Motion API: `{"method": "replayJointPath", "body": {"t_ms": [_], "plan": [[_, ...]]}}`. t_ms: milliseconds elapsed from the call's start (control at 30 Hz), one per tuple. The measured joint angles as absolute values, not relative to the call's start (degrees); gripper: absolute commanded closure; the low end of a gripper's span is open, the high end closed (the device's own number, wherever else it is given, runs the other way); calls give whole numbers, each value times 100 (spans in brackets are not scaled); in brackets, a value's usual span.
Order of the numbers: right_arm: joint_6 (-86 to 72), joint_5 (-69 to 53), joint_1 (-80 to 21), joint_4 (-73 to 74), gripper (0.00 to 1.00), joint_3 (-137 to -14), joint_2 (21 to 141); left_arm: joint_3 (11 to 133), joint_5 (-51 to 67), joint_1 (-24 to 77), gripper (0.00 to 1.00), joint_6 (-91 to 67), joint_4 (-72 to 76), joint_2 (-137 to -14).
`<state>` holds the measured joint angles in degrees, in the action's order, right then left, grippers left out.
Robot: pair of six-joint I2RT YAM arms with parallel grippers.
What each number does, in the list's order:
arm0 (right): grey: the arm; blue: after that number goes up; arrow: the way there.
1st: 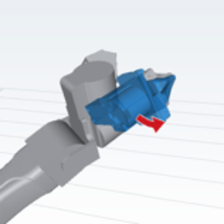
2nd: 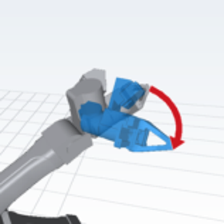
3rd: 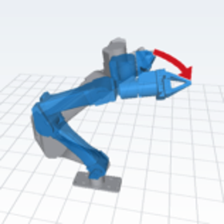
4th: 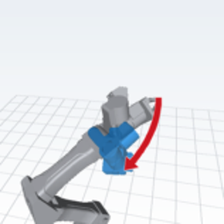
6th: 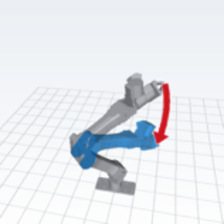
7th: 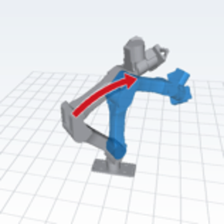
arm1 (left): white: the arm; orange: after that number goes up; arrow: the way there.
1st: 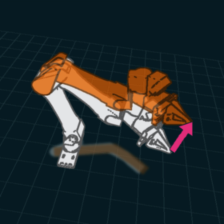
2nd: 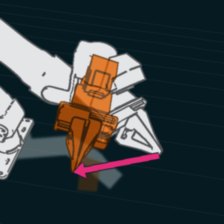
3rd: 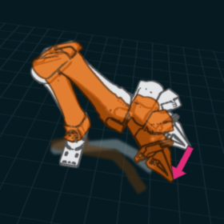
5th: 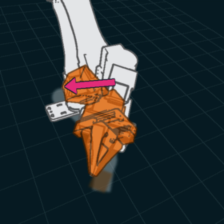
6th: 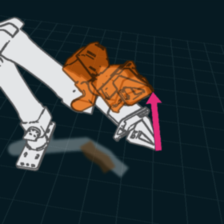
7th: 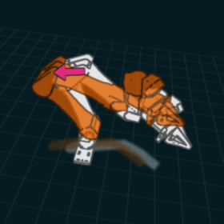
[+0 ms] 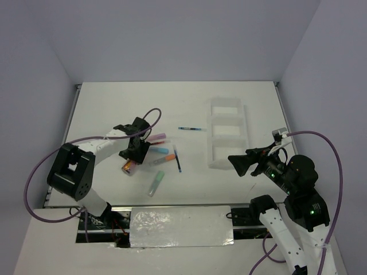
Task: Sort the stationery into containers
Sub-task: Pick up the stationery from the center of the board.
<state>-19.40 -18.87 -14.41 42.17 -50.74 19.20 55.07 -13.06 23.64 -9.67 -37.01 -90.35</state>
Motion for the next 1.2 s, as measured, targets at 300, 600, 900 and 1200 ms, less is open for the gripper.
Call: {"method": "replayJointPath", "body": {"t_ms": [300, 600, 900, 1200], "plan": [[-1940, -1883, -1437, 4217, 0, -5078, 1925, 5513, -1365, 2364, 96, -1092, -3769, -9400], [-1925, -1885, -1437, 4224, 0, -5131, 1968, 5682, -1647, 2359, 100, -1415, -4237, -8648], [-2353, -2357, -1437, 3319, 0, -4460, 2322, 6726, -311, 2484, 100, -2018, -3269, -6228], [-3223, -3798, -2182, 1052, 0, -3542, 2823, 5498, 1658, 3503, 100, -4027, -58, -6016]]}}
